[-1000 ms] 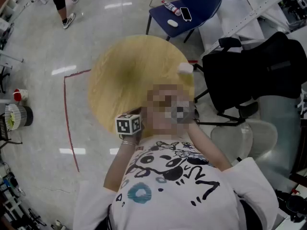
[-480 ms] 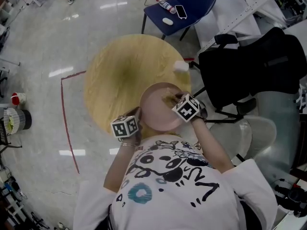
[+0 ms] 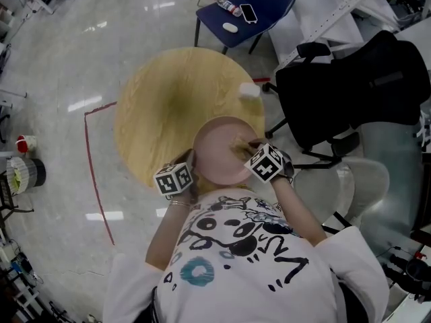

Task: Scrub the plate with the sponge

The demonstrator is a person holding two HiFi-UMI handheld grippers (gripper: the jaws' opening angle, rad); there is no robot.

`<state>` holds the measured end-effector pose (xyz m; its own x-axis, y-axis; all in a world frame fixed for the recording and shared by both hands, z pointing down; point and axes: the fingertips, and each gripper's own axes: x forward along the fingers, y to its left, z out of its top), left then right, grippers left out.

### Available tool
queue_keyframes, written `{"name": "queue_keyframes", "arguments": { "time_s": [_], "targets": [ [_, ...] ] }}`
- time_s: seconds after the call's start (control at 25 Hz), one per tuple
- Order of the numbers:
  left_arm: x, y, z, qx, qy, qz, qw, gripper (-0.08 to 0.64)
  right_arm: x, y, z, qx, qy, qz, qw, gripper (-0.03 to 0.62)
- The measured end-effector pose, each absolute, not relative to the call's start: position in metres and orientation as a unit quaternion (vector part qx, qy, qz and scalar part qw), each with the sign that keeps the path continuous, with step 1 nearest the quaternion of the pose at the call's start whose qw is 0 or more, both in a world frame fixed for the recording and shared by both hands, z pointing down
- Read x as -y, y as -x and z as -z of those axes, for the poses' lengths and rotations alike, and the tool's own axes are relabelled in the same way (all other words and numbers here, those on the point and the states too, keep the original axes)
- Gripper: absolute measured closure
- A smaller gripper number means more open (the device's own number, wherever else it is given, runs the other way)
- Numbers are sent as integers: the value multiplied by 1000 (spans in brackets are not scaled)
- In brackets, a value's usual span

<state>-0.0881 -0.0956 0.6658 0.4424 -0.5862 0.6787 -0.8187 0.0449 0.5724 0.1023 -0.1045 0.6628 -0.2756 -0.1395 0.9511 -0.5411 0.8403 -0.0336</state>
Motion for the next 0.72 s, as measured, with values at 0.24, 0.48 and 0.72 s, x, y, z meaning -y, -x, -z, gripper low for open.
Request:
{"name": "queue_keyframes", "arguments": {
  "time_s": [0.24, 0.48, 0.72],
  "targets": [
    [95, 88, -667, 523, -671, -90, 518, 532, 91, -99, -663, 780, -200, -184, 564, 495],
    [96, 87, -668, 525, -669, -92, 517, 532, 81, -97, -664, 782, -186, -193, 562, 495],
    [97, 86, -667, 526, -669, -90, 517, 532, 72, -85, -664, 786, -165, -197, 562, 495]
  ]
}}
